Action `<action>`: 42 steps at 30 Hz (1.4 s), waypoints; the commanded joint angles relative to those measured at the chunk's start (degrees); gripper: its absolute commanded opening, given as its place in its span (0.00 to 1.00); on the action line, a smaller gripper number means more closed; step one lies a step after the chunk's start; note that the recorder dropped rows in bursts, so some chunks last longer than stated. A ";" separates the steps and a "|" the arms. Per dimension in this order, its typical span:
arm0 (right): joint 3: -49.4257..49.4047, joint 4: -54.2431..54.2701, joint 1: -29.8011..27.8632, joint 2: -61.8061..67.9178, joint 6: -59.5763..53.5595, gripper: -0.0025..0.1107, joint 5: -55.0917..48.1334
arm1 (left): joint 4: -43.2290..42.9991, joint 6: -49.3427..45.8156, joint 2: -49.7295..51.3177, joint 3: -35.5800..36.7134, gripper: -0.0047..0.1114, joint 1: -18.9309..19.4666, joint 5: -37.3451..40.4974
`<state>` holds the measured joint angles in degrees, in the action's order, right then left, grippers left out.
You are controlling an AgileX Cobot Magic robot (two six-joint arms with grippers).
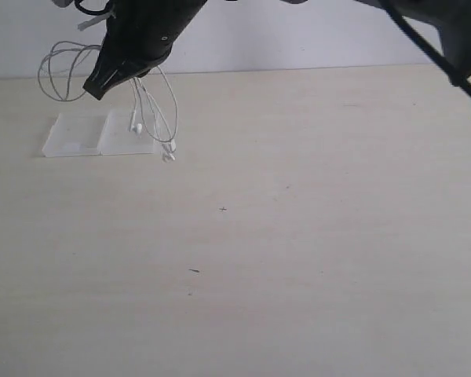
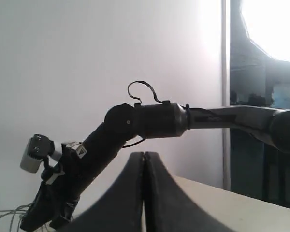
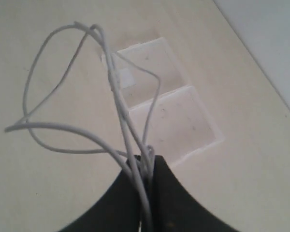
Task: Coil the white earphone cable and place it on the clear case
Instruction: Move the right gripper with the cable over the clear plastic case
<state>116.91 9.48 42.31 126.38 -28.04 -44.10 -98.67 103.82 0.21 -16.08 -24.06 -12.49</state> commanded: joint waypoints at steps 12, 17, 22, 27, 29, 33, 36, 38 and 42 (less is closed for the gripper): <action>18.01 1.19 0.00 10.42 -3.49 0.02 1.55 | 1.02 1.33 -0.21 8.25 0.04 0.16 20.81; 20.01 1.86 0.00 12.74 -3.82 0.02 4.10 | 1.07 1.33 -0.21 9.43 0.04 0.16 22.87; 20.13 2.60 0.00 14.32 -5.80 0.02 8.33 | 1.07 1.18 -0.21 9.56 0.04 0.16 24.82; 20.13 6.36 0.00 15.77 -7.19 0.02 17.25 | 1.56 1.18 -0.21 9.56 0.04 0.16 27.68; 20.13 8.57 0.00 16.67 -8.60 0.02 19.97 | 1.56 1.18 -0.21 9.56 0.04 0.16 27.83; 20.13 9.30 -0.28 19.07 -9.30 0.02 25.94 | 1.86 1.18 -0.21 9.56 0.04 0.16 27.00; 20.13 10.15 -0.84 20.64 -9.30 0.02 31.00 | 1.86 1.18 -0.21 9.56 0.04 0.16 26.64; 20.13 10.15 -1.09 21.73 -9.19 0.02 33.14 | 1.86 1.18 -0.21 9.56 0.04 0.16 26.53; 20.13 10.15 -1.69 23.18 -9.19 0.02 34.54 | 1.98 1.18 -0.21 9.56 0.04 0.16 26.41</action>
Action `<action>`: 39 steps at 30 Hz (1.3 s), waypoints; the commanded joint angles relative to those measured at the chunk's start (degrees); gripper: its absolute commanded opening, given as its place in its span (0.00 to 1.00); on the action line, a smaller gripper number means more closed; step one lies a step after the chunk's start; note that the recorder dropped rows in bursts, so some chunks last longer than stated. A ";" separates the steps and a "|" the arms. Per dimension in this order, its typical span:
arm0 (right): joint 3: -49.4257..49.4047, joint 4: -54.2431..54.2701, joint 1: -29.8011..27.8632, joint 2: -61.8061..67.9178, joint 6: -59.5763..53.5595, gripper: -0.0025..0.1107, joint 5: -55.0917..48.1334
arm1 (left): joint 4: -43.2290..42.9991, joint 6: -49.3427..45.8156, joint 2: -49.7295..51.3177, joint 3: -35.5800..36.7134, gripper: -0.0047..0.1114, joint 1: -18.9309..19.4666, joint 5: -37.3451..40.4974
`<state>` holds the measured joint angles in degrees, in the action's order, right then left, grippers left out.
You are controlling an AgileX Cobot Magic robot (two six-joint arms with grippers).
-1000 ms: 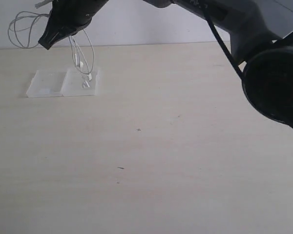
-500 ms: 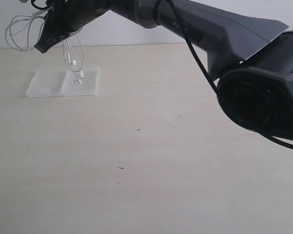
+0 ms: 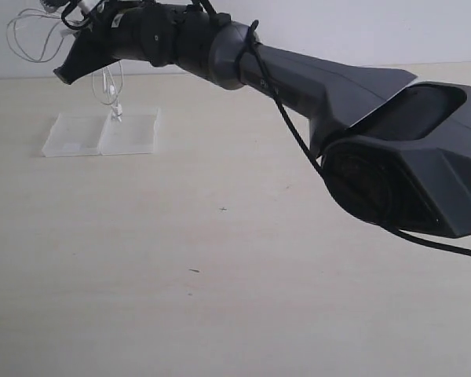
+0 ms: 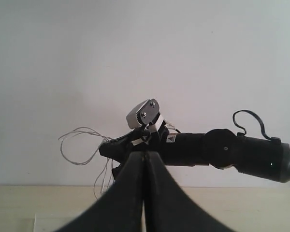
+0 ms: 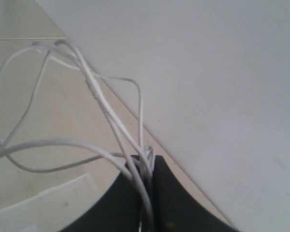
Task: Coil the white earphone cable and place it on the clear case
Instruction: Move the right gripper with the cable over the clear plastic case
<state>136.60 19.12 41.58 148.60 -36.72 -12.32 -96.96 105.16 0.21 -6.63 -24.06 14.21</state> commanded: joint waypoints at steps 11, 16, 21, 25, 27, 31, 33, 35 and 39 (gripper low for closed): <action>0.45 2.52 -1.06 4.24 -0.51 0.02 3.56 | 0.26 -0.16 -0.21 0.11 0.04 0.16 -1.06; 0.45 4.51 -1.06 5.52 -0.62 0.02 2.79 | 0.26 -0.16 -0.21 0.11 0.04 0.16 -1.06; 0.45 4.15 -1.06 6.14 -3.39 0.02 1.35 | 0.26 -0.16 -0.21 0.11 0.04 0.16 -1.18; 0.45 4.05 -1.06 6.48 -6.07 0.02 0.69 | 0.26 -0.16 -0.21 0.11 0.04 0.16 -1.18; 0.45 4.07 -1.06 6.51 -7.13 0.02 2.02 | 0.38 -0.16 -0.21 0.11 0.04 0.16 -1.35; 0.45 4.18 -1.06 6.51 -7.12 0.02 6.72 | 0.38 -0.16 -0.21 0.11 0.04 0.16 -1.80; 0.45 4.46 -1.06 6.51 -7.12 0.02 7.72 | 0.38 -0.16 -0.21 0.11 0.04 0.16 -1.92; 0.45 4.50 -1.06 6.62 -7.12 0.02 7.72 | 0.38 -0.16 -0.21 0.11 0.04 0.16 -2.02; 0.45 4.50 -1.23 7.35 -7.12 0.02 7.64 | 0.38 -0.16 -0.21 0.11 0.04 0.16 -2.27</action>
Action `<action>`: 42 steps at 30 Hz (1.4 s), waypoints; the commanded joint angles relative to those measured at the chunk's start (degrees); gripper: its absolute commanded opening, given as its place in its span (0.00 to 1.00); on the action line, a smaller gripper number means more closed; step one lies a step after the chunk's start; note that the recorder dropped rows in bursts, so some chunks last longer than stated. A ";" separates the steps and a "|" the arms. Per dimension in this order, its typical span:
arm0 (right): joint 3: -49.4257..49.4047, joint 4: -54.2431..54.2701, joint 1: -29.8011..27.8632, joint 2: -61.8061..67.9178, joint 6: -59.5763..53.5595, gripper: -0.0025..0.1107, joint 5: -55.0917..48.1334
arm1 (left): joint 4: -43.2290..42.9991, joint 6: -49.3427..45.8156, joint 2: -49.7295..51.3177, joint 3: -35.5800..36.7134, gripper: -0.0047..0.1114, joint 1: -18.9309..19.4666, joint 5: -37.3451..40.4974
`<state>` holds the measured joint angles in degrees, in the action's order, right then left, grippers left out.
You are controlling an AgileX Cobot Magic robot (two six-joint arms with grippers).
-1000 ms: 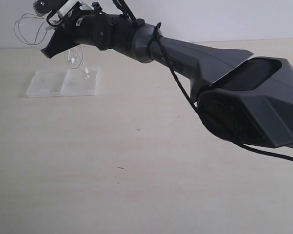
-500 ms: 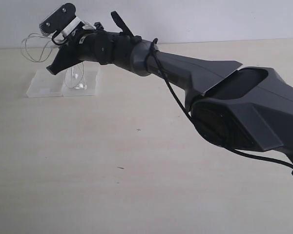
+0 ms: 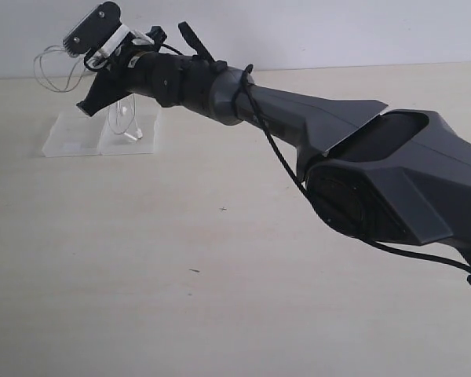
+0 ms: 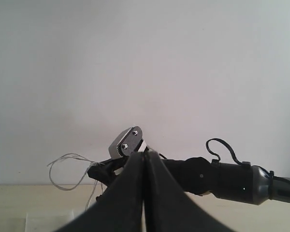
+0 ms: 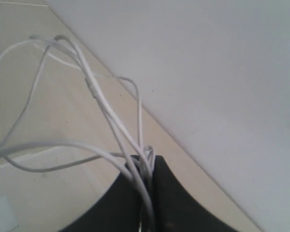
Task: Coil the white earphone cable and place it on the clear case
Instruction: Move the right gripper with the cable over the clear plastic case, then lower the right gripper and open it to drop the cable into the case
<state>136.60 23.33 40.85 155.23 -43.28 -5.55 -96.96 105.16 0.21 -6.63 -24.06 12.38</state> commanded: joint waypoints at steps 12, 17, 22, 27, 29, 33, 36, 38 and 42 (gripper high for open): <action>0.45 0.28 -1.35 4.81 -0.13 0.02 -0.98 | 0.38 -0.16 -0.21 0.11 0.04 0.16 -1.10; 0.45 0.28 -1.35 5.51 -0.13 0.02 -2.08 | 0.38 -0.16 -0.21 0.11 0.04 0.16 -1.10; 0.45 0.55 -1.35 5.51 0.02 0.02 -5.67 | 0.38 -0.16 -0.21 0.11 0.04 0.16 -1.37; 0.45 1.89 -1.35 5.51 0.02 0.02 -8.75 | 0.38 -0.16 -0.21 0.11 0.04 0.16 -2.21; 0.45 2.05 -1.35 5.51 0.02 0.02 -8.93 | 0.38 -0.16 -0.21 0.11 0.04 0.16 -2.21; 0.45 2.06 -1.35 5.51 0.02 0.02 -7.83 | 0.38 -0.16 -0.21 0.11 0.04 0.16 -2.21; 0.45 2.30 -1.35 5.51 0.02 0.02 -6.19 | 0.38 -0.16 -0.21 0.11 0.04 0.16 -2.21; 0.45 2.30 -1.35 5.51 0.02 0.05 -5.47 | 0.38 -0.16 -0.21 0.11 0.04 0.16 -2.21; 0.45 2.30 -1.35 5.51 0.02 0.13 -4.98 | 0.38 -0.16 -0.21 0.11 0.04 0.16 -2.50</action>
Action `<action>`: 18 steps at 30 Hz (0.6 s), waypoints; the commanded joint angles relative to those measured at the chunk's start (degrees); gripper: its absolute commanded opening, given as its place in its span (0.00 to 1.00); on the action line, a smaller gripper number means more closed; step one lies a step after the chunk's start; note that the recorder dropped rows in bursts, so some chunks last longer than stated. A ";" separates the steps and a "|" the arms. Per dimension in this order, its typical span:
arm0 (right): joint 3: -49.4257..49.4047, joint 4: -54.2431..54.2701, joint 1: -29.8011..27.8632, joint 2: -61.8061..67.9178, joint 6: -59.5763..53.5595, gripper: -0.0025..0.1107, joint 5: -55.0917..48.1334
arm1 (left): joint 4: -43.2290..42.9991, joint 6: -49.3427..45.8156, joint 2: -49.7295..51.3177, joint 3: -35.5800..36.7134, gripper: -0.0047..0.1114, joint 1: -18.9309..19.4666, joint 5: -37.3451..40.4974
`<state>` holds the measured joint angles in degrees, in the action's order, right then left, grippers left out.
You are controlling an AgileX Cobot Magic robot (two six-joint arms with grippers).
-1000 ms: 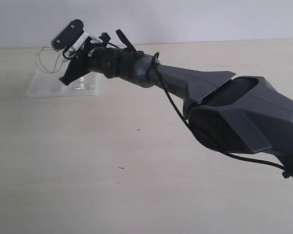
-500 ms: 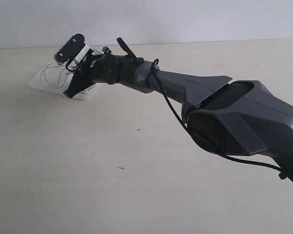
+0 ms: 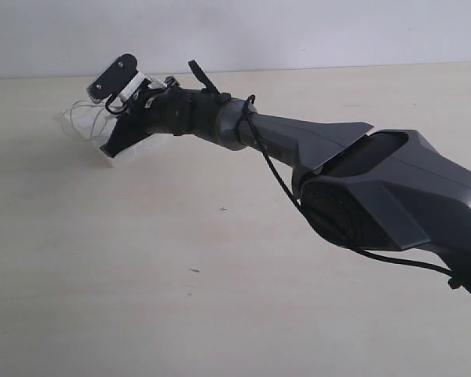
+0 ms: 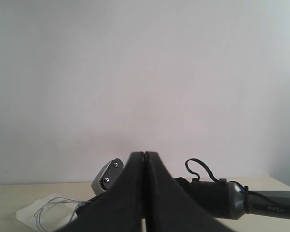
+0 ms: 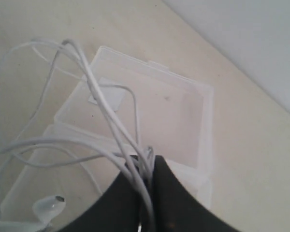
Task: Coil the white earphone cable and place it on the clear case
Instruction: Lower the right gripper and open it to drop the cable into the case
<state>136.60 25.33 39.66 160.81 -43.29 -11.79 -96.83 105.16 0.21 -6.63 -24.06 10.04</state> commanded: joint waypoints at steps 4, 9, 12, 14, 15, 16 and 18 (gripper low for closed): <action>0.45 0.31 -0.16 -0.07 2.94 0.20 2.52 | 0.26 -0.16 -0.21 0.11 0.04 0.16 -0.41; 0.45 0.31 -0.16 -0.07 11.41 0.24 4.62 | 0.26 -0.16 -0.21 0.11 0.04 0.16 -0.70; 0.45 0.31 -0.16 -0.50 16.35 0.25 5.40 | 0.26 -0.16 -0.21 0.11 0.04 0.16 -0.81; 0.45 0.31 -0.16 -0.85 19.05 0.25 6.13 | 0.26 -0.16 -0.21 0.11 0.04 0.16 -1.08; 0.45 0.31 -0.16 -1.02 19.88 0.25 6.43 | 0.26 -0.16 -0.21 0.11 0.04 0.16 -1.19; 0.45 0.31 -0.16 -1.23 20.78 0.25 6.76 | 0.26 -0.16 -0.21 0.11 0.04 0.16 -1.29; 0.45 0.31 -0.16 -1.69 20.96 0.25 7.23 | 0.26 -0.16 -0.21 0.11 0.04 0.16 -1.29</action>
<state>136.60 25.54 39.66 160.69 -23.93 -6.19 -96.83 105.04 0.21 -6.63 -24.06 8.78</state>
